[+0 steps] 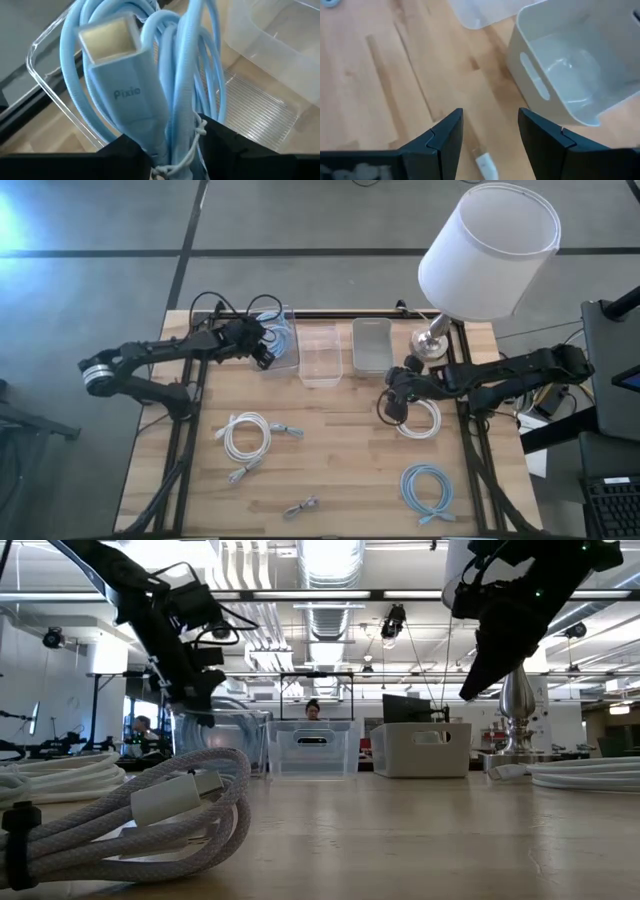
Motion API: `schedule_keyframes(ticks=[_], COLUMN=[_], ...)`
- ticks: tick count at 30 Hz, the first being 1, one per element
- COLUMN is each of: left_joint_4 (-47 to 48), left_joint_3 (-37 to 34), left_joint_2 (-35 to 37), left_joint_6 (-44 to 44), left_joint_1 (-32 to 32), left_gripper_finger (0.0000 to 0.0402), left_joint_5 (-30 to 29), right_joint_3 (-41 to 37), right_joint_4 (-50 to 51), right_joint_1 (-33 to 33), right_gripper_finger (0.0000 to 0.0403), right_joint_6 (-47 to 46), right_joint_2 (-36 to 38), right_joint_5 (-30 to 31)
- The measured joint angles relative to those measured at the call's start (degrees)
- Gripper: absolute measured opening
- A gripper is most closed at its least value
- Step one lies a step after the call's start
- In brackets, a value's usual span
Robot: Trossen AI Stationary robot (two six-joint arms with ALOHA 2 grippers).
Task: Pick & Place USB Port
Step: Put the left blue hdmi cable into the left transparent bin, then put the blue hdmi cable into the left transparent bin
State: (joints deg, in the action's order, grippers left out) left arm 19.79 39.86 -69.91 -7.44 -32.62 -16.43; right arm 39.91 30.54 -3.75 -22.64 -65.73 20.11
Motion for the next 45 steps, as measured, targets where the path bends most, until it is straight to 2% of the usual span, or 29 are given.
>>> schedule_keyframes(ticks=[6, 13, 20, 31, 35, 39, 45], left_joint_4=[0.7, 6.1, 7.1, 7.0, 7.0, 7.0, 6.8], left_joint_3=[1.7, 4.4, 4.5, 4.4, 3.8, 2.7, 1.5], left_joint_2=[2.2, 5.9, 9.8, 12.9, 12.9, 12.9, 12.9], left_joint_6=[2.4, 4.7, 4.8, 2.7, 0.8, -1.2, -2.1], left_joint_1=[0.0, 0.0, 0.0, 0.0, 0.0, 0.1, 0.1], left_gripper_finger=[0.0178, 0.019, 0.019, 0.0188, 0.0188, 0.0188, 0.0188], left_joint_5=[-0.9, -6.4, -9.0, -9.0, -8.8, -8.5, -7.7], right_joint_3=[1.6, 1.9, 0.9, 0.2, -0.6, -3.0, -7.3], right_joint_4=[-0.1, 0.0, 1.1, 2.3, 3.0, 3.6, 2.7], right_joint_1=[-0.3, -3.5, -10.0, -23.6, -28.6, -33.6, -38.4], right_gripper_finger=[0.0187, 0.0187, 0.0187, 0.0187, 0.0187, 0.0187, 0.0187], right_joint_6=[0.1, 0.1, -1.3, -3.9, -8.2, -12.8, -13.4], right_joint_2=[0.0, 0.0, 0.0, 0.0, 0.0, -0.1, -0.1], right_joint_5=[-6.2, -16.0, -17.1, -19.1, -19.6, -24.1, -20.0])
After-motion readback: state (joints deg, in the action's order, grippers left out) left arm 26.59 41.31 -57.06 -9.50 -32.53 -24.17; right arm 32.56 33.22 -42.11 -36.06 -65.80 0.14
